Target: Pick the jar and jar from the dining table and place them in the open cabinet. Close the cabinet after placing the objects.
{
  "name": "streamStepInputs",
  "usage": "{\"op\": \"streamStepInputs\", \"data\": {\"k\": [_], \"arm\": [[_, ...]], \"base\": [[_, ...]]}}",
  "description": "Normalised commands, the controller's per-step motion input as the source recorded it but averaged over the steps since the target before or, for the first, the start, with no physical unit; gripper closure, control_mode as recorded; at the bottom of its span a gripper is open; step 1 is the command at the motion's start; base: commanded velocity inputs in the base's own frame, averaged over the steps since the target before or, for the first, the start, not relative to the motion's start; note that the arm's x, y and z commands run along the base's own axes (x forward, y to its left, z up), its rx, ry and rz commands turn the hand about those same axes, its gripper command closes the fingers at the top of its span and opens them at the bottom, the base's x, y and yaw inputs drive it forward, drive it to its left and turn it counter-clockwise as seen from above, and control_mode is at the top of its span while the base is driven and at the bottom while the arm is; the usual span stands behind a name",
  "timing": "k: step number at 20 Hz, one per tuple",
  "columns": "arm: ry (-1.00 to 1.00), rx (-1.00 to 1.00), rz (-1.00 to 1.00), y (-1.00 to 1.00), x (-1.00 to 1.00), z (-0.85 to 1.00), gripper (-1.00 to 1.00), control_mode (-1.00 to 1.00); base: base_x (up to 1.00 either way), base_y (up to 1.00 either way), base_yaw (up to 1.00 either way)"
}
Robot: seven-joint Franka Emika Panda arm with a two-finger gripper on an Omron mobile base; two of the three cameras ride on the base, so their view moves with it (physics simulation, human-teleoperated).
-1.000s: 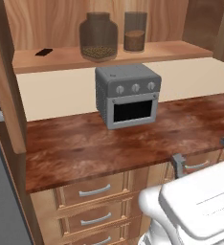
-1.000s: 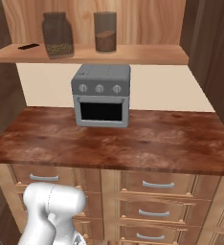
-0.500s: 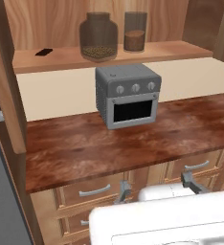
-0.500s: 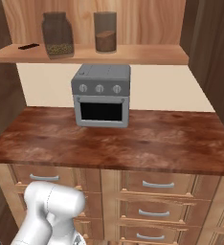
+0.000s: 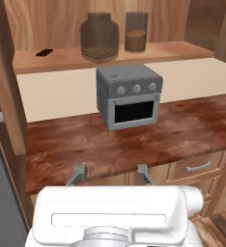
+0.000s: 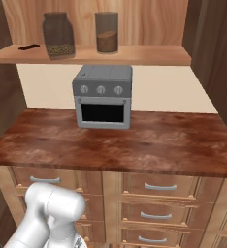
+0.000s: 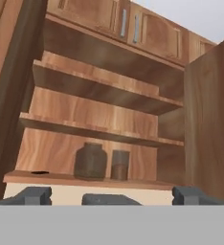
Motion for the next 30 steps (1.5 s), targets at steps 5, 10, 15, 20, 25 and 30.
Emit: {"op": "streamStepInputs", "data": {"k": [5, 10, 15, 20, 25, 30], "arm": [[0.07, 0.04, -0.01, 0.07, 0.91, 0.08, -1.0, -1.0], [-0.05, 0.0, -0.01, 0.68, 0.11, -0.02, -1.0, -1.0], [-0.07, 0.0, 0.0, 0.67, 0.0, 0.0, -1.0, -1.0], [0.0, 0.0, 0.0, 0.58, 0.21, -0.07, -1.0, -1.0], [0.0, 0.0, 0.0, 0.28, 0.34, -0.11, -1.0, -1.0], [0.03, 0.01, 0.0, 0.17, 0.57, -0.12, -1.0, -1.0]], "base": [[0.0, 0.0, 0.0], [0.0, 0.0, 0.0], [0.0, 0.0, 0.0], [0.0, 0.0, 0.0], [0.0, 0.0, 0.0], [0.0, 0.0, 0.0]]}}
